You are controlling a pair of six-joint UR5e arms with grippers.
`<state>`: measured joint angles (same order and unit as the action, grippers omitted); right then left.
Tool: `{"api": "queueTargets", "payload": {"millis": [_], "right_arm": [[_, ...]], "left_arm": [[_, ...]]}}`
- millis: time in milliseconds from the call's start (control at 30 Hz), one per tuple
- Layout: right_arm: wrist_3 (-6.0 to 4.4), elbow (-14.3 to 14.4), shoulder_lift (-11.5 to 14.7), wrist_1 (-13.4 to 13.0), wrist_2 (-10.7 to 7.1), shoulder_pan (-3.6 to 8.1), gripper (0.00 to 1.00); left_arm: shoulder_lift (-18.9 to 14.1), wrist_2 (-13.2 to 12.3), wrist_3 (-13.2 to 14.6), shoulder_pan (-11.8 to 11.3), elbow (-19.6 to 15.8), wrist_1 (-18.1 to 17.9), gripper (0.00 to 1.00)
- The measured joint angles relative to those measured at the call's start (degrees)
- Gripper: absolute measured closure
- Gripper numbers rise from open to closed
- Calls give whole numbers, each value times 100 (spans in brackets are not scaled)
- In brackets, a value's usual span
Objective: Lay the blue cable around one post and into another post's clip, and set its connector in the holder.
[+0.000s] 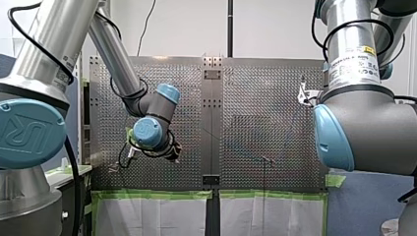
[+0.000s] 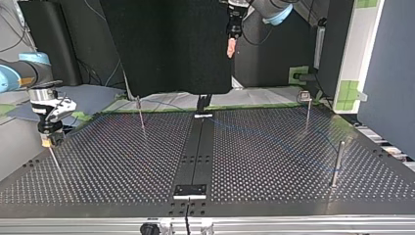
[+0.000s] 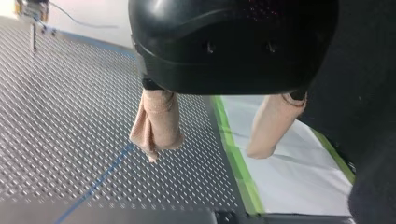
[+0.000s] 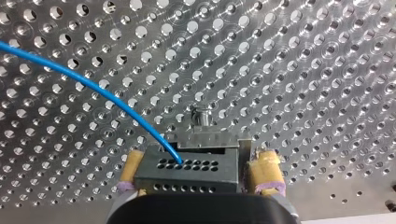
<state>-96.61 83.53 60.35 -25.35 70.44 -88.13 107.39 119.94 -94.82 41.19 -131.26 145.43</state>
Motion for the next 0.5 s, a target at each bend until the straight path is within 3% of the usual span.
{"api": "queueTargets", "payload": {"millis": [267,500], "right_arm": [[0,0,0,0,0,0,0],[0,0,0,0,0,0,0]], "left_arm": [[37,313,-40,395,81,-396,0],[351,444,-38,762,414,-762,0]]}}
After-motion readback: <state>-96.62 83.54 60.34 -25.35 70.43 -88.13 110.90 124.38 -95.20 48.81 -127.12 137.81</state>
